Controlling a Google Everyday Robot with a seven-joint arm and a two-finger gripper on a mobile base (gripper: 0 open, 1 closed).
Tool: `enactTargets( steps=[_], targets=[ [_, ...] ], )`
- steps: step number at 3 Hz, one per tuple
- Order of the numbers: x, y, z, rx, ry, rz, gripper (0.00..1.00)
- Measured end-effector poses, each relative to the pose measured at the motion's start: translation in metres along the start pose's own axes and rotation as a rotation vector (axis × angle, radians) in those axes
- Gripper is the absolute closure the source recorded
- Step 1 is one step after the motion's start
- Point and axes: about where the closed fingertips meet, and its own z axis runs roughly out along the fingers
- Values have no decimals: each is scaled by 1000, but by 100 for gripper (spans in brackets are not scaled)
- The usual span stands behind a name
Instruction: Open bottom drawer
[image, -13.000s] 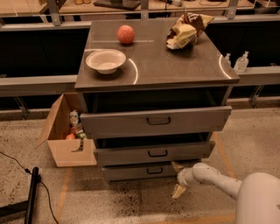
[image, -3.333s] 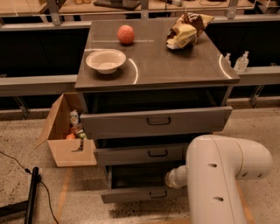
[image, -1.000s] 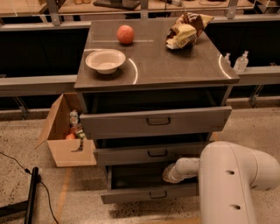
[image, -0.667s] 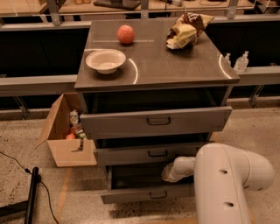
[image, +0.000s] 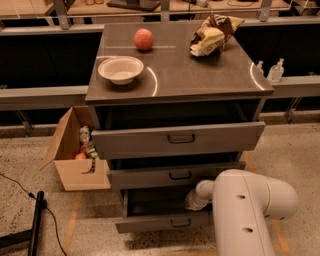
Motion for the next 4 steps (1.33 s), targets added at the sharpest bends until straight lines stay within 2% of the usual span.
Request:
enactTargets(
  steps=[1,2,3,4],
  targets=[
    [3,9,10,-35,2,3,100],
    [8,30,17,-92,0,5,100],
    [12,59,15,-157,-6,7,100],
    [6,98,5,-238,-34,5,100]
  ],
)
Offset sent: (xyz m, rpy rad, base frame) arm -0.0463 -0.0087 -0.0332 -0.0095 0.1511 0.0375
